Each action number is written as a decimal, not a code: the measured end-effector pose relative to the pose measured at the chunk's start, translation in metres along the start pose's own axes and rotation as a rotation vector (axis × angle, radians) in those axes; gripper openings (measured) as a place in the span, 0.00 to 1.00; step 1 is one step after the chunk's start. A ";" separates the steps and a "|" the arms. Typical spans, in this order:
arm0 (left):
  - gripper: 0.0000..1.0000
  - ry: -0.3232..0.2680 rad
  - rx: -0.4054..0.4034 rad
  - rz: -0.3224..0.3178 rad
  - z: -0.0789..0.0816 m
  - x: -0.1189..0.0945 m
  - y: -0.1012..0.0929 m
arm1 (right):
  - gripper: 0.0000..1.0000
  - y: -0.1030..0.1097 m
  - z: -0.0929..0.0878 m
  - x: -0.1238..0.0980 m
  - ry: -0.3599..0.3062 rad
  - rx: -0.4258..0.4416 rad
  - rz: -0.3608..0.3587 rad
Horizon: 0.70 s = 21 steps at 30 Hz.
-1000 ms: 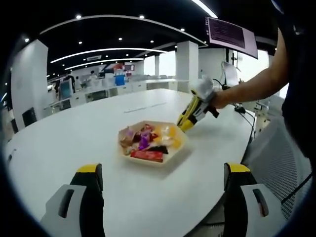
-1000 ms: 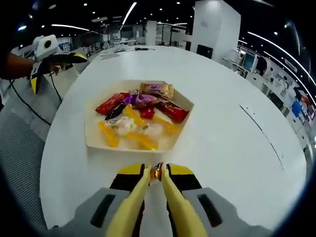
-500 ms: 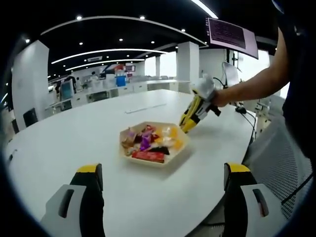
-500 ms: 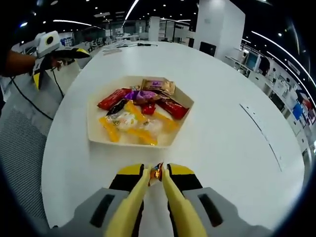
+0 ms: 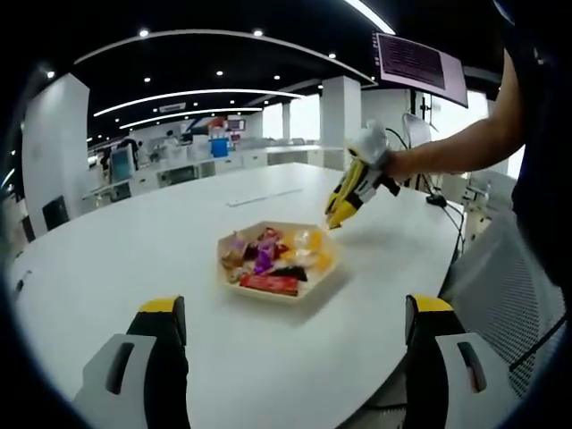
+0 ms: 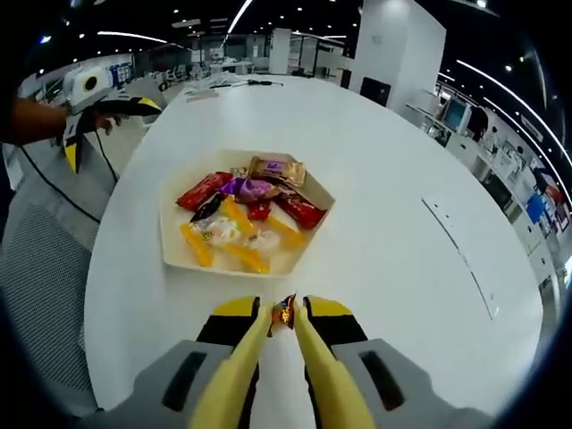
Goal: Place the target food into the container with the food tongs after gripping and lifting it, then release it inside without dropping or visibly crushing the food.
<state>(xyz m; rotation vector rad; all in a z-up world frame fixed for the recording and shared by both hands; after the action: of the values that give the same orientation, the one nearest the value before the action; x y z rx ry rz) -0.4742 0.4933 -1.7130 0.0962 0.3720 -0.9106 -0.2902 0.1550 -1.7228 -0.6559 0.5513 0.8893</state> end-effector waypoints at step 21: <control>0.99 -0.004 0.004 0.007 0.000 -0.001 0.001 | 0.18 -0.032 0.067 -0.053 -0.056 -0.036 -0.039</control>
<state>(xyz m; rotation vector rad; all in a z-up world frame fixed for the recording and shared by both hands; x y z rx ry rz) -0.4739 0.4942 -1.7127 0.0996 0.3662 -0.9046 -0.2796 0.1607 -1.6325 -0.6702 0.4720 0.8797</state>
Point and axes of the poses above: the point that each gripper's makers call its tool centre point, and the gripper's own axes: x roughly forward along the fingers, y roughly to its left, z roughly out of its top, the point moved 10 cm from there along -x, roughly backward along the fingers, and after that the axes turned 13 degrees about -z, right-handed, at the moved point
